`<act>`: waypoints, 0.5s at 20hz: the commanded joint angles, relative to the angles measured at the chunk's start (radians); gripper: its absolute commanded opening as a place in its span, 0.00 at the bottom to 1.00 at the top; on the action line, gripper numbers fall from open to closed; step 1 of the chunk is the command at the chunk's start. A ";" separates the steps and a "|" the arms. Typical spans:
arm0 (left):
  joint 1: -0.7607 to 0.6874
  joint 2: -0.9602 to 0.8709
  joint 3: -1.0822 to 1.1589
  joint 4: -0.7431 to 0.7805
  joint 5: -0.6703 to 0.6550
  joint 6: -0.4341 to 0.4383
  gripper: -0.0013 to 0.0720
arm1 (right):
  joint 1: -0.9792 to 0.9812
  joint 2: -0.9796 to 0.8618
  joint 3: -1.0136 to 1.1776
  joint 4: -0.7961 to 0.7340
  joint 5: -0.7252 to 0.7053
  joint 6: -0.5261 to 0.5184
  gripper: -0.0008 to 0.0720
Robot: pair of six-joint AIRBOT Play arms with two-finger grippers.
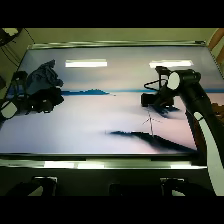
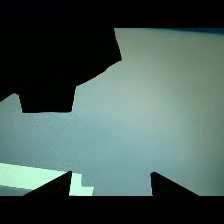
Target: Fold the shirts.
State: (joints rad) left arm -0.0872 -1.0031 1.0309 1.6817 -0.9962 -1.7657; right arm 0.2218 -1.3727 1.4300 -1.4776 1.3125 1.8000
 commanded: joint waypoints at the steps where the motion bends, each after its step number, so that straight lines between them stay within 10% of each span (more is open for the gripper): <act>1: 0.000 0.000 -0.001 -0.024 0.195 -0.020 0.83 | 0.000 0.001 0.000 0.002 -0.107 0.003 0.97; 5: 0.024 -0.069 0.047 -0.078 0.336 0.010 0.76 | 0.000 0.000 0.000 -0.005 -0.224 -0.031 0.97; 10: 0.364 -0.491 0.438 -0.198 -0.187 -0.093 0.96 | 0.000 0.000 0.000 -0.004 -0.232 -0.031 0.97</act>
State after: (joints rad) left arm 0.1116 -1.2934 1.2903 1.5837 -0.9237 -1.7981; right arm 0.2218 -1.3727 1.4300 -1.4818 1.0985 1.7760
